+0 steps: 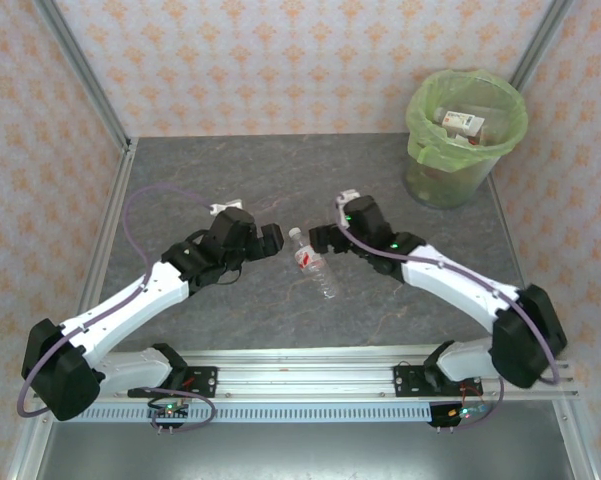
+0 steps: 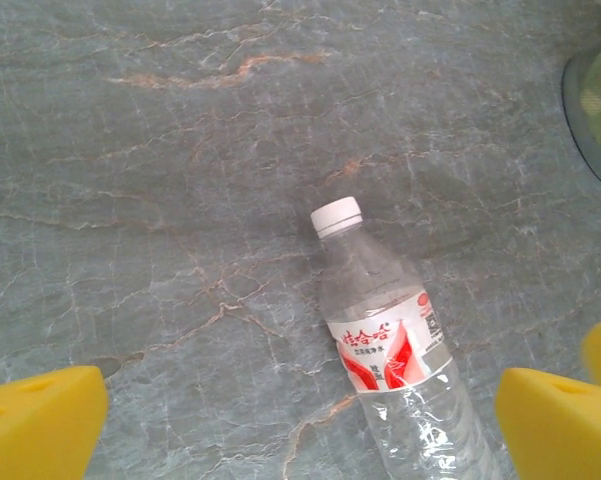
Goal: Put the plastic bottles in the bin
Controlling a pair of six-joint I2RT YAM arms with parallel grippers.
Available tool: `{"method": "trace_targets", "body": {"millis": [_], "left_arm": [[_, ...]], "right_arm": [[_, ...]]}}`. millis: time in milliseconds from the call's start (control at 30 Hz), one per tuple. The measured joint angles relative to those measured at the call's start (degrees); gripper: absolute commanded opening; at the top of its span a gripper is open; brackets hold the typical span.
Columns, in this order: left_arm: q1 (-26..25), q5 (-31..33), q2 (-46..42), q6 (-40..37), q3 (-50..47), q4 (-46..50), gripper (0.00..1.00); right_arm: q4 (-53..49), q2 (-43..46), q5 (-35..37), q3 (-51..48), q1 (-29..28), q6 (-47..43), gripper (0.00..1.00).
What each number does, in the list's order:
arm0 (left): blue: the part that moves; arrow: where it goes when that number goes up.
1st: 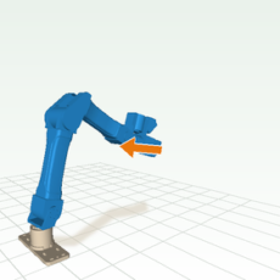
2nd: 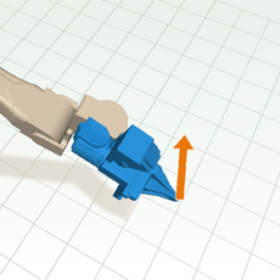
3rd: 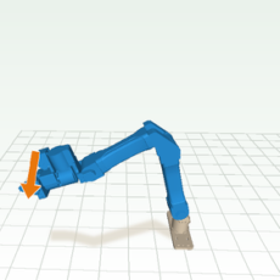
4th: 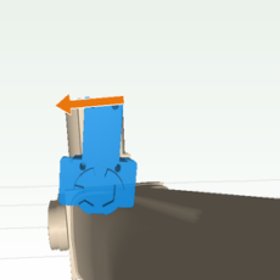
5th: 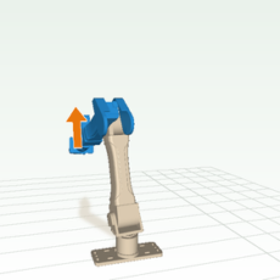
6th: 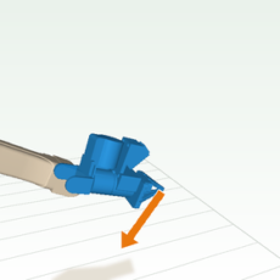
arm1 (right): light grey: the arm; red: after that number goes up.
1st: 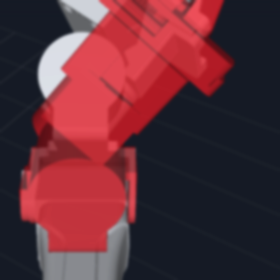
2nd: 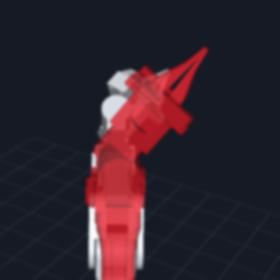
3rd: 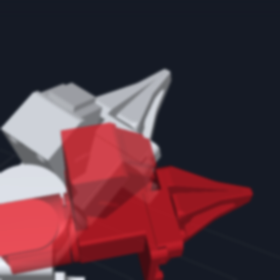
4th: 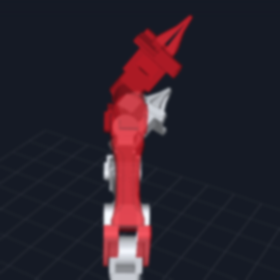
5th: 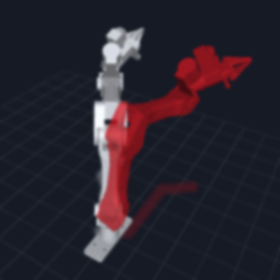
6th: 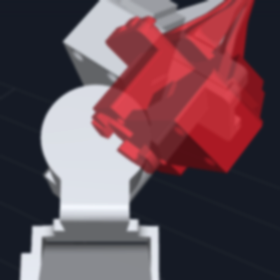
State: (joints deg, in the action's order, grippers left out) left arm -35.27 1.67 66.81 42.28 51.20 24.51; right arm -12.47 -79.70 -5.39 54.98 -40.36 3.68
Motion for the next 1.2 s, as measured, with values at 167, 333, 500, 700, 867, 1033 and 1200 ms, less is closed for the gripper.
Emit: {"method": "trace_targets", "body": {"millis": [167,333,500,700,867,1033,1200], "left_arm": [[0.0,1.2,0.0,1.5,-1.2,0.1,1.00],[0.1,2.6,0.1,3.0,-2.3,0.1,1.00],[0.1,4.9,0.6,5.6,-3.3,-0.6,1.00],[0.1,6.6,0.6,7.3,-5.9,-2.3,1.00],[0.3,4.8,0.6,5.9,-6.4,-3.0,1.00],[0.5,3.0,0.6,4.2,-6.5,-4.5,1.00],[1.4,2.7,0.4,4.1,-6.7,-4.9,1.00]], "right_arm": [[-8.0,-9.5,2.0,7.4,-5.5,0.1,0.99],[-12.2,-14.8,2.6,10.0,-6.5,1.7,1.00],[-16.1,-21.3,2.7,15.0,-6.5,2.3,0.99],[-18.4,-26.6,2.6,18.9,-6.5,2.7,0.97],[-19.5,-29.4,2.4,19.8,-6.5,2.7,0.94],[-19.6,-31.1,2.1,19.9,-6.5,3.7,0.84],[-19.5,-31.3,2.4,19.8,-6.5,4.4,0.76]]}}
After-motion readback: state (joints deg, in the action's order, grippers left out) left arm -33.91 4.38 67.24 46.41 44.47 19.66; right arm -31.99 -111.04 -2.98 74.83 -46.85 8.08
